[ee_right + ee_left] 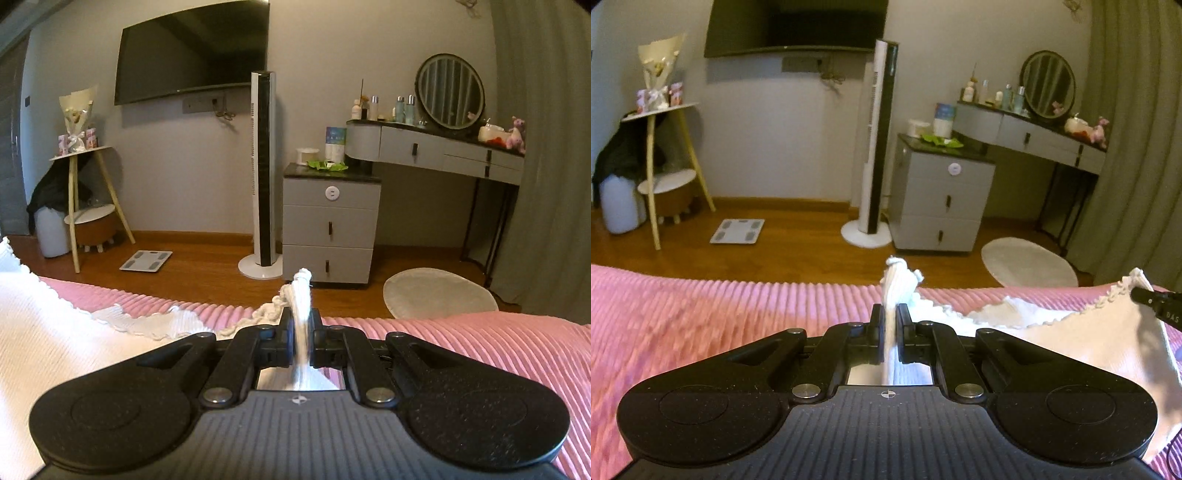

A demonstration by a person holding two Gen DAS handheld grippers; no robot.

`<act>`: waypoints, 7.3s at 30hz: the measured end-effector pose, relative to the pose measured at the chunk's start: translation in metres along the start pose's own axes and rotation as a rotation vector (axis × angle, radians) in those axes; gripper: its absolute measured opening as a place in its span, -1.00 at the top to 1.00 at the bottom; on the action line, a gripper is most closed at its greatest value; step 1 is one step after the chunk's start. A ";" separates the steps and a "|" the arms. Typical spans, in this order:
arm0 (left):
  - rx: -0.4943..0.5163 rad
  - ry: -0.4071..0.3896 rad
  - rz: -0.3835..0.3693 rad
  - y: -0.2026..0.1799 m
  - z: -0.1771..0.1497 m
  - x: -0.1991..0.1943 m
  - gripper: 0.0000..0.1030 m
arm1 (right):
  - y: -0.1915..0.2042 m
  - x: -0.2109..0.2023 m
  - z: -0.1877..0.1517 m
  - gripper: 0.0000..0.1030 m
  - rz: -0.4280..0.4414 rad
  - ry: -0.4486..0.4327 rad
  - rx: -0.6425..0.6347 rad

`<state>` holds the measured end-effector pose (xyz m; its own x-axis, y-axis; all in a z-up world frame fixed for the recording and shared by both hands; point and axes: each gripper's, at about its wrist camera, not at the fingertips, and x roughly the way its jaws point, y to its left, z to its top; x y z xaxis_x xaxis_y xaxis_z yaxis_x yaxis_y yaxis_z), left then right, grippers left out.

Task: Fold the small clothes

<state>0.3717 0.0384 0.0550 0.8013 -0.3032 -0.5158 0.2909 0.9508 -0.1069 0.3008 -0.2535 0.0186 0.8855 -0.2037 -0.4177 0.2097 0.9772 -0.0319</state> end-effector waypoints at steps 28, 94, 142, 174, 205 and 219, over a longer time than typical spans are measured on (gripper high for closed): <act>-0.206 0.174 -0.032 0.032 -0.088 -0.047 0.17 | -0.041 -0.074 -0.089 0.27 0.043 0.136 0.339; -0.185 0.287 0.036 0.012 -0.080 0.000 0.45 | -0.043 -0.030 -0.080 0.85 0.179 0.261 0.305; -0.081 0.063 0.220 0.007 -0.011 0.068 0.73 | -0.004 0.053 -0.004 0.87 0.004 0.022 0.081; 0.035 0.243 0.196 -0.018 -0.075 0.001 -0.07 | 0.006 -0.040 -0.089 0.70 -0.008 0.164 0.047; -0.464 0.339 -0.052 0.072 -0.105 -0.054 -0.03 | 0.130 -0.124 -0.078 0.55 0.083 0.211 0.285; -0.733 0.331 -0.330 0.088 -0.095 0.009 -0.71 | 0.119 -0.073 -0.100 0.57 0.152 0.131 0.249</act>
<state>0.3548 0.1258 -0.0399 0.5090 -0.6447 -0.5703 -0.0200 0.6535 -0.7566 0.2198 -0.1161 -0.0454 0.8568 -0.0309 -0.5148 0.1883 0.9480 0.2566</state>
